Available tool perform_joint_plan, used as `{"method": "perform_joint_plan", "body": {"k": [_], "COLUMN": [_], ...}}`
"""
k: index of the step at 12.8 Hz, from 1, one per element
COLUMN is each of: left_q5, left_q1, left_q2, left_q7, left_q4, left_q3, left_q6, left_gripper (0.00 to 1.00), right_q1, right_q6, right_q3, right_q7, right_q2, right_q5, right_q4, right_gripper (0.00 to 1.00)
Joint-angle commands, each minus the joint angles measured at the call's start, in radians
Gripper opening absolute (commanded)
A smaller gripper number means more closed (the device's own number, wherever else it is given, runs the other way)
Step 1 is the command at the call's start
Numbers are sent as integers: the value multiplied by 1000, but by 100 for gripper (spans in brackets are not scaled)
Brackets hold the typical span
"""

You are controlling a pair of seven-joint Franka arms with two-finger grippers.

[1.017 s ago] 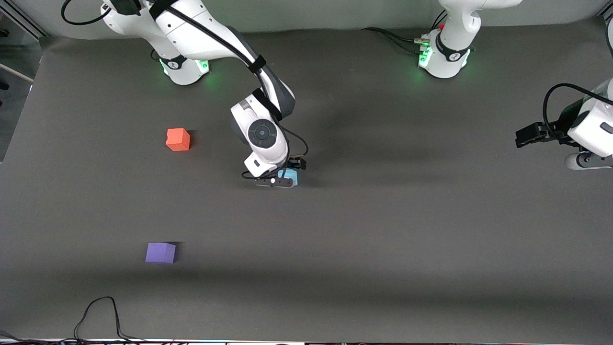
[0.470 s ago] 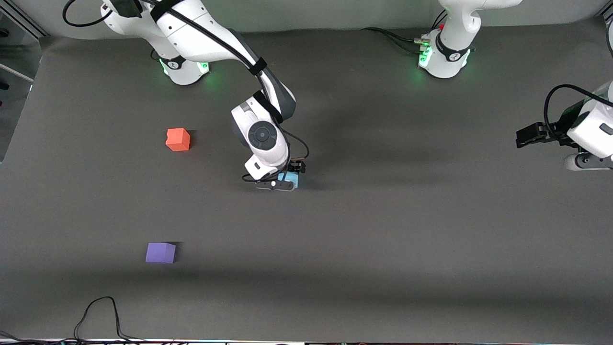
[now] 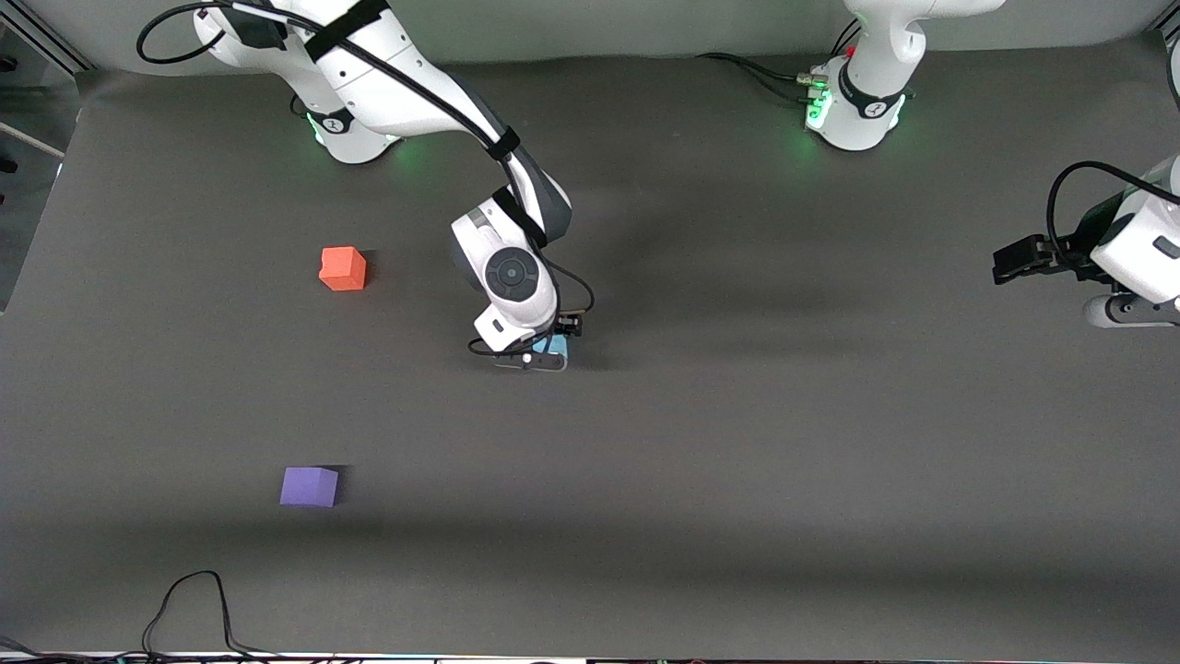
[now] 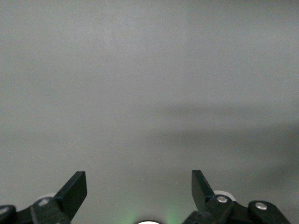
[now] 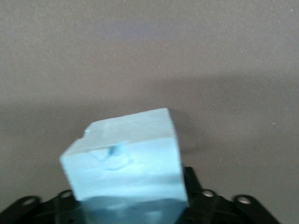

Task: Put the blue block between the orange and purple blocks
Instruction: 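Carry the blue block with the right gripper between orange and purple blocks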

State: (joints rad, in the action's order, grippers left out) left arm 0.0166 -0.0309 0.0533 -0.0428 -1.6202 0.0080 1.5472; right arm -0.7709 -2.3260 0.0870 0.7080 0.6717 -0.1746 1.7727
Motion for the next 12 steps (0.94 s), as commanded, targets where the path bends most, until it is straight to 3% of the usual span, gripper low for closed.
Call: {"method": "perform_joint_plan", "body": {"k": [1,3,5,7,12], "left_q5": [-1,-1,-1,0,-3], "left_q1": [-12,-15,-18,-17,-9], "left_q2": [8,10,8,8,10], "left_q7": [15,14,15,15,15], "left_q4": [25,25,25,25,23], "left_q3": [6,6,4,1,3], "left_q6": [-19,-18,-18,-16,-2], "left_gripper": [100,100,100,100,100], "right_q1": [-1,12,39,82,140], "right_q6": [11,81,245,415,669], "right_q3": [13,28,33,31,33], "right_q7": [5,2,1,-34,-94], "right_q2": [8,-6,-29,-114,-340], "right_q5": [14,18,20,18,20], "right_q4": [-64,-119,-208,-255,-257], "right_gripper": [33,23,23,23,24]}}
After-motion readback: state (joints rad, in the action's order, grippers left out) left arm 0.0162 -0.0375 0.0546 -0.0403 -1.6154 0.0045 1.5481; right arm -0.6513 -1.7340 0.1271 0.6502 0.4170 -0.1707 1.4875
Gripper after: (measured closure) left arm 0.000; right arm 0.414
